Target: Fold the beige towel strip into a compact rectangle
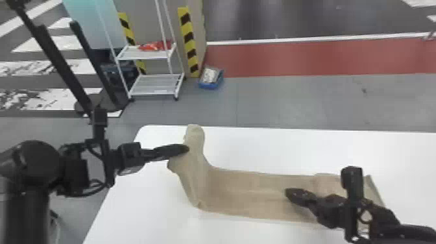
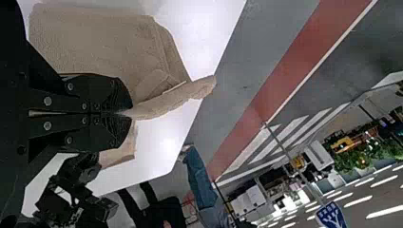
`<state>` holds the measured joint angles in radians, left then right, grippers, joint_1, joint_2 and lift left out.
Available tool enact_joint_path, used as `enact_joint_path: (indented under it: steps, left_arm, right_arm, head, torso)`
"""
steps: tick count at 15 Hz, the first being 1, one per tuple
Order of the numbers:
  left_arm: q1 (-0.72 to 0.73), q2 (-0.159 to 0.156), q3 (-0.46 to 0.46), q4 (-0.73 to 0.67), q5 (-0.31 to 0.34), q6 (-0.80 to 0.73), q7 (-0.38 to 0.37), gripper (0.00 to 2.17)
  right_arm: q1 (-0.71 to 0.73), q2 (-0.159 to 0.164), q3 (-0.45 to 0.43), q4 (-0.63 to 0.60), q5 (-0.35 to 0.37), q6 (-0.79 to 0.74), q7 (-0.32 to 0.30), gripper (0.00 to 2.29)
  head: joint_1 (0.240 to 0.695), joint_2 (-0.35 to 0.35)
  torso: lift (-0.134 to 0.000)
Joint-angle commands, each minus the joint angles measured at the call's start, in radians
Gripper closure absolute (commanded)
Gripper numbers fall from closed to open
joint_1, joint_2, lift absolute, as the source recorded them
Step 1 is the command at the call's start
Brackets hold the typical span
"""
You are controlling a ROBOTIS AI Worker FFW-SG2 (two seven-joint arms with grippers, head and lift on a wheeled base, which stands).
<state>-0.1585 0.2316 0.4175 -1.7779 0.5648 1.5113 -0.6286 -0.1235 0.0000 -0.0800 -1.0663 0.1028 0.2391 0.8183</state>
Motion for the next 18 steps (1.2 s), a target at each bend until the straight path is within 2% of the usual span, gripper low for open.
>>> enact_joint_path:
  steps: [1, 3, 4, 5, 8, 10, 12, 14, 17, 18]
  left_arm:
    - [-0.004, -0.002, -0.003, 0.0, 0.007, 0.01, 0.003, 1.43]
    - [-0.006, -0.006, -0.009, -0.008, 0.015, 0.022, 0.01, 1.43]
    - [-0.006, -0.011, -0.014, -0.012, 0.02, 0.028, 0.015, 1.43]
    - [-0.006, -0.014, -0.022, -0.014, 0.033, 0.028, 0.017, 1.43]
    - [-0.001, -0.032, -0.062, -0.018, 0.053, 0.028, 0.055, 1.43]
    - [0.004, -0.064, -0.089, -0.017, 0.052, 0.01, 0.084, 1.44]
    - [0.011, -0.103, -0.123, -0.008, 0.05, -0.061, 0.118, 1.44]
    - [0.031, -0.109, -0.201, 0.002, 0.055, -0.202, 0.184, 1.44]
    - [0.047, -0.178, -0.267, 0.032, 0.064, -0.294, 0.214, 1.43]
    - [0.05, -0.193, -0.284, 0.038, 0.064, -0.303, 0.219, 1.43]
  right_arm:
    - [0.062, 0.001, -0.007, -0.13, -0.035, 0.079, 0.01, 1.28]
    - [0.111, 0.001, -0.023, -0.222, -0.061, 0.101, 0.012, 0.6]
    - [0.131, 0.001, -0.032, -0.259, -0.078, 0.101, 0.012, 0.14]
    - [0.148, 0.001, -0.053, -0.287, -0.086, 0.095, 0.012, 0.0]
    - [0.162, 0.001, -0.116, -0.328, -0.097, 0.067, 0.012, 0.03]
    - [0.157, 0.0, -0.164, -0.328, -0.109, 0.058, 0.013, 0.05]
    - [0.157, -0.021, -0.202, -0.328, -0.117, 0.058, 0.025, 0.05]
    - [0.157, -0.031, -0.234, -0.328, -0.117, 0.052, 0.041, 0.07]
    - [0.157, -0.04, -0.296, -0.324, -0.117, 0.033, 0.058, 0.07]
    - [0.157, -0.044, -0.303, -0.32, -0.13, 0.033, 0.059, 0.07]
  head:
    - [0.695, 0.152]
    - [0.695, 0.148]
    - [0.695, 0.145]
    - [0.695, 0.133]
    - [0.695, 0.096]
    - [0.695, 0.059]
    - [0.695, 0.014]
    - [0.695, -0.048]
    - [0.695, -0.109]
    - [0.695, -0.152]
  torso:
    - [0.0]
    - [0.0]
    - [0.0]
    - [0.0]
    - [0.0]
    - [0.0]
    - [0.0]
    - [0.0]
    - [0.0]
    - [0.0]
